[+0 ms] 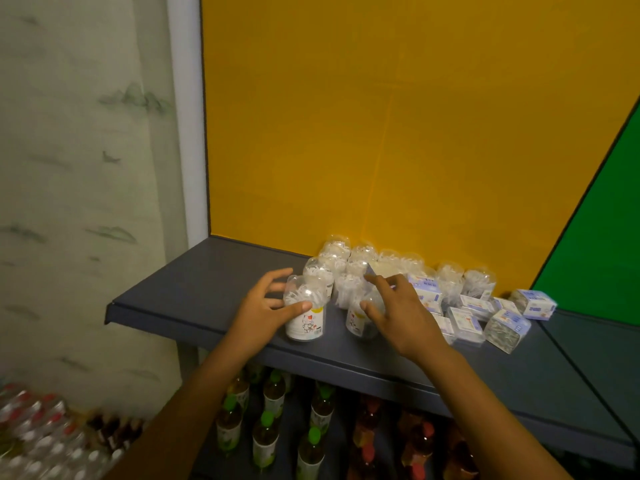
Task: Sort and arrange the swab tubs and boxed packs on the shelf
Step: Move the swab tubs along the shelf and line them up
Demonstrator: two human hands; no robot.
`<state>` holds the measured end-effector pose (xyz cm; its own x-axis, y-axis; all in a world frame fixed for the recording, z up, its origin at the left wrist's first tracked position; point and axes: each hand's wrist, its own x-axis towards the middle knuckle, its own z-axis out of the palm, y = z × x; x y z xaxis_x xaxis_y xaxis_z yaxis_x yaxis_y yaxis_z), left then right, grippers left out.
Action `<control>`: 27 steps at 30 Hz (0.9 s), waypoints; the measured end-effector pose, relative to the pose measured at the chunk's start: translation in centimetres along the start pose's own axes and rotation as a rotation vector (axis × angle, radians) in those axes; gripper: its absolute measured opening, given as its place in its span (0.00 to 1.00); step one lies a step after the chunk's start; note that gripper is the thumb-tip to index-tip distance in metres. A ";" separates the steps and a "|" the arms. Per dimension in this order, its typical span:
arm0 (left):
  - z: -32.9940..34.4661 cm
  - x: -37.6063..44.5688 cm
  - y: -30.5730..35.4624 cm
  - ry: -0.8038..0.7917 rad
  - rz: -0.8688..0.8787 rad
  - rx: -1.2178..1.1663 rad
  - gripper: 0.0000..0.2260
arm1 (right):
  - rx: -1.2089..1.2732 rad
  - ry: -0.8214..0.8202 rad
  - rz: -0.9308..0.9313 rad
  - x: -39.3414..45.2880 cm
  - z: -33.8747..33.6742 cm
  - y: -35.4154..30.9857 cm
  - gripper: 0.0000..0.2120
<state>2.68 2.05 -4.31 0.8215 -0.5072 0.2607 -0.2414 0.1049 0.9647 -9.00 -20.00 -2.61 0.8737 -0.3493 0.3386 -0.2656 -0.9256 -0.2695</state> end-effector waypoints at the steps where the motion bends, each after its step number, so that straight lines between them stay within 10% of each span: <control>1: -0.5 -0.3 0.2 0.023 -0.008 -0.011 0.26 | -0.017 -0.009 0.002 0.1 0.3 -0.2 0.26; 27: 6.6 -3.2 7.1 0.035 0.091 -0.058 0.19 | 0.298 0.120 -0.091 -4.7 -7.2 7.1 0.30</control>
<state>-5.12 -1.24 1.51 0.8150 -0.4635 0.3476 -0.2866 0.1990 0.9372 -17.90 -25.95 0.37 0.8296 -0.2981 0.4721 -0.0422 -0.8766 -0.4793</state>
